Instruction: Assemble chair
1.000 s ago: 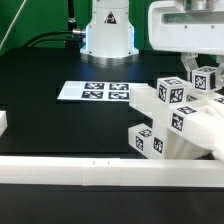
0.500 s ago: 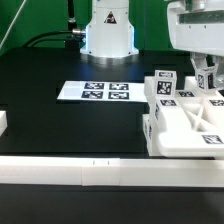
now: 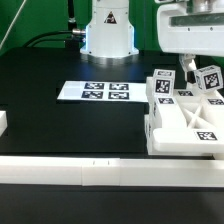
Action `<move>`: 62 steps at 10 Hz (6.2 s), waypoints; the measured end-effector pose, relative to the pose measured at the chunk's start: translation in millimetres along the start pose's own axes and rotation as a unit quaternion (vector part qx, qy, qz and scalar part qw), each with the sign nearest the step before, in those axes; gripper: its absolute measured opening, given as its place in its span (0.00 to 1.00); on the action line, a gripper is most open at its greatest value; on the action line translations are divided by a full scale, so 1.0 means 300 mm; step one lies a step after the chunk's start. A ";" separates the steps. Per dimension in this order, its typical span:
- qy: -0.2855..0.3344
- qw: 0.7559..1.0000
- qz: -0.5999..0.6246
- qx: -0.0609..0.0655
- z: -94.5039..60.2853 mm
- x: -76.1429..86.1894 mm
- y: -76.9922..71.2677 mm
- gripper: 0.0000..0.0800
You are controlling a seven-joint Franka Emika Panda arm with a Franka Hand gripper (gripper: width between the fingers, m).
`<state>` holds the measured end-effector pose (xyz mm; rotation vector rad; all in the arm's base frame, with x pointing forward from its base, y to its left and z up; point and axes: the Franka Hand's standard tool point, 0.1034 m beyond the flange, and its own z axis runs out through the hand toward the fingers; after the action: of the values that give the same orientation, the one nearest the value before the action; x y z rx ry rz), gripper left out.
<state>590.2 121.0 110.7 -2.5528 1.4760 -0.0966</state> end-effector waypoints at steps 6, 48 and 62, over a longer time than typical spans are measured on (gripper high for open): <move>0.004 0.962 -0.272 -0.005 -0.018 -0.015 -0.028 0.81; 0.018 0.820 -0.570 -0.048 -0.038 0.000 -0.047 0.81; 0.055 0.840 -0.540 -0.012 -0.022 0.075 -0.030 0.36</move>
Offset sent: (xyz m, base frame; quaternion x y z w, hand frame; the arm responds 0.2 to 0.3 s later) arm 0.0044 0.0092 0.0115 -0.0098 -0.0059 -0.2739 0.9617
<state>608.2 105.0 117.9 -3.0660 -0.1271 -0.3734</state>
